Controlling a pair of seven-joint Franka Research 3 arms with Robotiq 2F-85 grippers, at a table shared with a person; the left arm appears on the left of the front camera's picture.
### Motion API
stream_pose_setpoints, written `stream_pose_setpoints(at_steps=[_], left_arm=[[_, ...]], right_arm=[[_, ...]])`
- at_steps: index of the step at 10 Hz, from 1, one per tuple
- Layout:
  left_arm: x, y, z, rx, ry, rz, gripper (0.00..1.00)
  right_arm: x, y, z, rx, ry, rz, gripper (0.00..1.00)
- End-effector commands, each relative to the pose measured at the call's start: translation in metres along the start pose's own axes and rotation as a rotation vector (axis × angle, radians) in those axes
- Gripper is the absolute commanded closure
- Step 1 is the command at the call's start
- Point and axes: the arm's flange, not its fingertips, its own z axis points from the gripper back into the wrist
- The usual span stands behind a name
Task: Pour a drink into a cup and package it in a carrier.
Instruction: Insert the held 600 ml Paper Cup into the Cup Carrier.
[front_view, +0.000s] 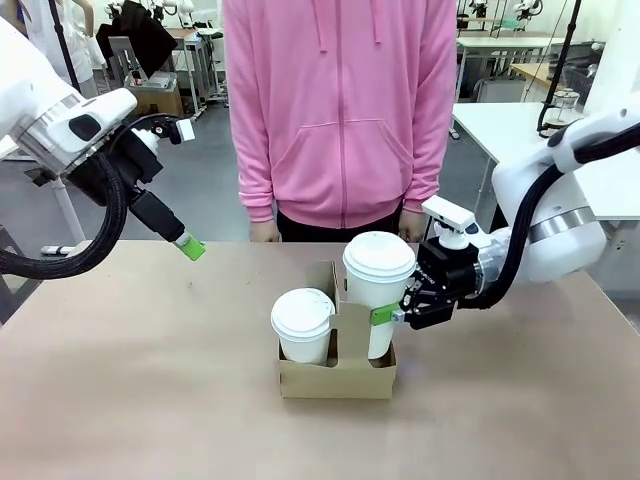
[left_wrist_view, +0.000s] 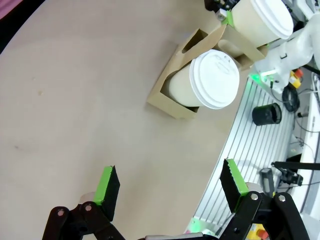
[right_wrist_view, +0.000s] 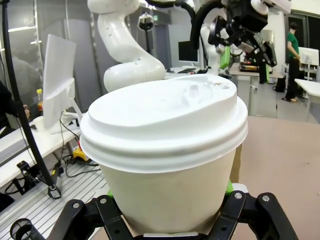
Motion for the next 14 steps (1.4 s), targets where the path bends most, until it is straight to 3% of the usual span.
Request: stream_pose_setpoints(at_steps=[1, 9, 14], left_arm=[[0.001, -0.001, 0.000, 0.010, -0.005, 0.010, 0.00], [0.001, -0.001, 0.000, 0.010, -0.005, 0.010, 0.00], [0.001, -0.001, 0.000, 0.010, -0.005, 0.010, 0.00]], right_arm=[[-0.013, -0.007, -0.007, -0.019, -0.010, 0.030, 0.20], [-0.058, -0.026, 0.002, 0.032, -0.001, 0.033, 0.20], [-0.074, -0.030, 0.004, 0.068, 0.061, 0.036, 0.20]])
